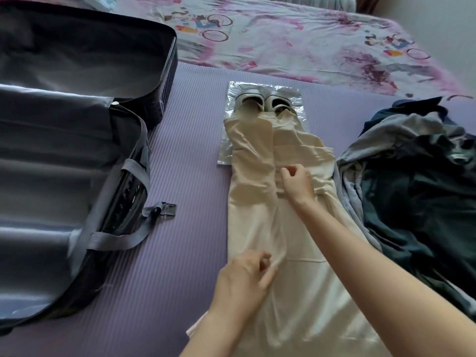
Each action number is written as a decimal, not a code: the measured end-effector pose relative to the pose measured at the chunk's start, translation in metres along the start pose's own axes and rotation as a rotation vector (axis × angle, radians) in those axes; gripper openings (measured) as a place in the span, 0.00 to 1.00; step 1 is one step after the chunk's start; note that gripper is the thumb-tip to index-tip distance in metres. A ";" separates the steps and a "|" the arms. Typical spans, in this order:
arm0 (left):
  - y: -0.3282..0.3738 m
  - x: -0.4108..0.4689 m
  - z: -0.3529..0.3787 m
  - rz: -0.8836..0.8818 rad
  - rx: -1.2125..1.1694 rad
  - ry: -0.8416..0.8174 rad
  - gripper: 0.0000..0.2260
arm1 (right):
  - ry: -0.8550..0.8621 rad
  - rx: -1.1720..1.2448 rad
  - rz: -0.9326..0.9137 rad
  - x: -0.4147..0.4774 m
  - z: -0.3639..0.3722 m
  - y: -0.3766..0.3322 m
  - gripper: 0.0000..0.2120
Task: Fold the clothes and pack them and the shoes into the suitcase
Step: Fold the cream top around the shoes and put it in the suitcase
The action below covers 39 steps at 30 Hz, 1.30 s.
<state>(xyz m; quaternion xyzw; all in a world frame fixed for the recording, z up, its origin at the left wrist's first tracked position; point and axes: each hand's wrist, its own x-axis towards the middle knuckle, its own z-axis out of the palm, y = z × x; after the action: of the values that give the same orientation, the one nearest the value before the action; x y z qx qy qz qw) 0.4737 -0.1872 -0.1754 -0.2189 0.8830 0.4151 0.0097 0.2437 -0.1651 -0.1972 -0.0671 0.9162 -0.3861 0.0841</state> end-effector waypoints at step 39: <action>-0.027 -0.109 0.026 -0.321 -0.105 0.188 0.14 | -0.121 -0.058 0.032 -0.286 -0.064 0.097 0.27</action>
<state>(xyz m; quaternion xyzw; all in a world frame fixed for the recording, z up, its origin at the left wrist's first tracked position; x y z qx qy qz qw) 0.5786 -0.1416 -0.1900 -0.3951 0.8109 0.4312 -0.0182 0.5047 0.0006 -0.1936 -0.0778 0.9213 -0.3531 0.1434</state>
